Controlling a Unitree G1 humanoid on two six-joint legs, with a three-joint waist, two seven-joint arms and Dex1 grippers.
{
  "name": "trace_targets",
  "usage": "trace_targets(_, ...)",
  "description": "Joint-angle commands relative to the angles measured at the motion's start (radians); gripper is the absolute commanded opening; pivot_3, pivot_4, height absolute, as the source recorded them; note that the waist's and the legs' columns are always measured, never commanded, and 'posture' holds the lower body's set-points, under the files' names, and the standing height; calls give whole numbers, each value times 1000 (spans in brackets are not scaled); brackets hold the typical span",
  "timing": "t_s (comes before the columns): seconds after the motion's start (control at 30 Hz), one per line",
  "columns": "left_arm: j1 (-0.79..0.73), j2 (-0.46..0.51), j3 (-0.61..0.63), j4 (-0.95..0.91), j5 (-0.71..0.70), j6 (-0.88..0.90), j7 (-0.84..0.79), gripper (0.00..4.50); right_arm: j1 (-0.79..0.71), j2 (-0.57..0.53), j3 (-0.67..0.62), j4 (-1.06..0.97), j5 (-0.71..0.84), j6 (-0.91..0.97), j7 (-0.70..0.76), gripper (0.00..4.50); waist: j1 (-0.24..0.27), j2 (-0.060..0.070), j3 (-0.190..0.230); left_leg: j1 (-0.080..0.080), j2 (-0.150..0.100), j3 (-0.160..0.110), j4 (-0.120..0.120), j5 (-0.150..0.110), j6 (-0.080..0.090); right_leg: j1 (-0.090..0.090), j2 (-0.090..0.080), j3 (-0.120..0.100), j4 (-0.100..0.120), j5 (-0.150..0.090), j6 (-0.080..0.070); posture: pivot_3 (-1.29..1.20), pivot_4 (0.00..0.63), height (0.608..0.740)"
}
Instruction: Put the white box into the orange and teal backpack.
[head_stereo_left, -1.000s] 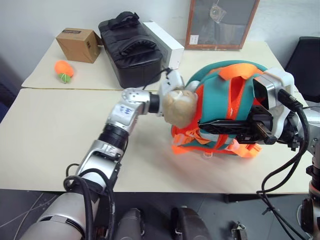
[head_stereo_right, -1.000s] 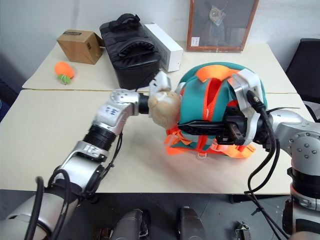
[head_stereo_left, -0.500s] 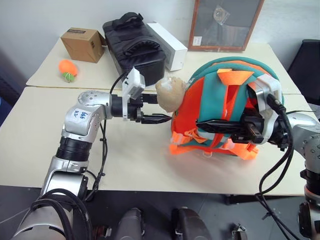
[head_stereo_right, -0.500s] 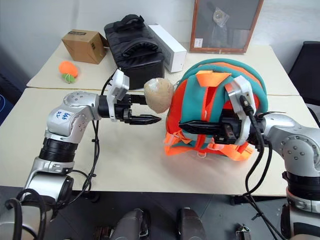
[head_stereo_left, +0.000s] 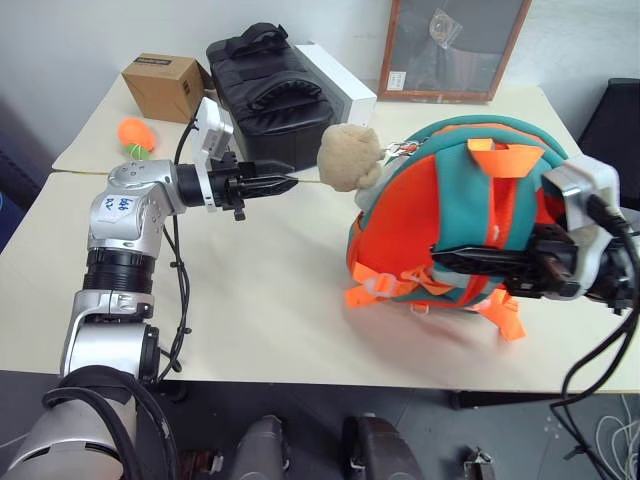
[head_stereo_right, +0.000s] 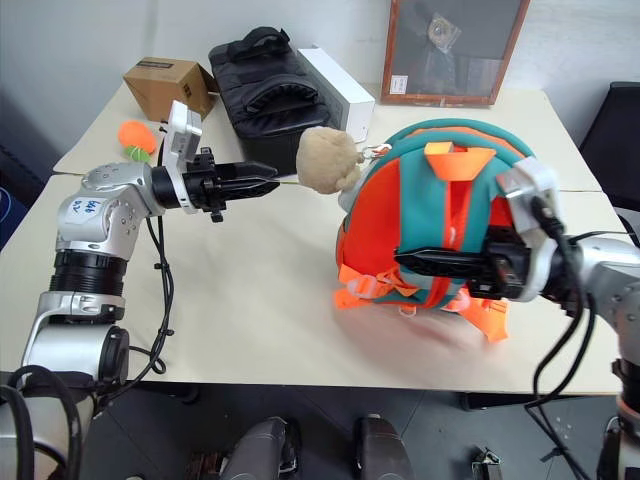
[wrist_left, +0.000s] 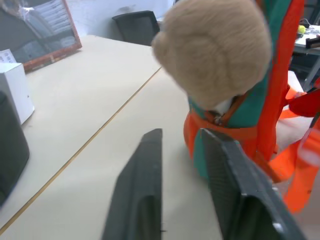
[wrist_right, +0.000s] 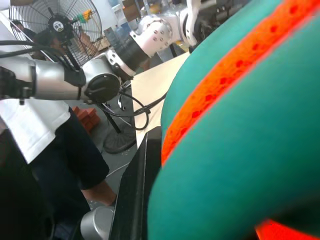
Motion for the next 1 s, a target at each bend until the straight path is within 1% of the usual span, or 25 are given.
trace_targets(0.03,-18,-24,-29,-23,23,-31,-16,83,8,-14,-42,-22,11,-15,-9,0,0,0,0,0,0,0,0,0,0,0,0,0,0,0,0,0,150,740)
trace_targets(0.1,-15,-49,-52,-31,40,-42,-10,83,11,-8,-39,-30,11,-19,-17,0,1,0,0,0,0,0,0,0,0,0,0,0,1,0,0,0,150,740)
trace_targets(0.23,-30,-146,-78,-29,45,-47,11,83,14,8,-28,-58,25,-23,-33,0,0,0,0,0,0,0,1,0,0,0,0,0,1,0,0,0,150,740)
trace_targets(0.37,-71,-226,-83,6,48,-64,37,83,28,16,-6,-89,19,-25,-26,0,1,0,0,0,0,0,1,0,0,0,0,0,1,0,0,0,150,740)
trace_targets(0.47,-97,-266,-91,36,55,-74,31,83,41,24,13,-108,14,-29,-29,0,0,0,0,0,0,0,1,0,0,0,0,0,1,0,0,0,150,740)
trace_targets(0.7,-146,-369,-124,191,122,-155,53,83,28,57,62,-110,-4,-46,-53,0,0,0,0,0,0,0,1,0,0,0,1,0,1,0,0,0,150,740)
trace_targets(0.77,-150,-377,-123,212,136,-175,60,83,13,65,75,-96,-18,-51,-64,0,-1,0,0,0,0,0,1,0,0,0,0,0,1,0,0,0,150,740)
trace_targets(0.83,-148,-360,-109,202,135,-184,61,83,2,69,83,-85,-28,-53,-72,0,-4,0,0,0,0,0,1,0,0,0,1,0,1,0,0,0,150,740)
trace_targets(1.0,-137,-227,-46,120,108,-153,48,83,9,69,95,-81,-44,-67,-67,0,-11,0,0,0,1,0,-1,1,-2,-1,2,1,1,0,0,0,150,740)
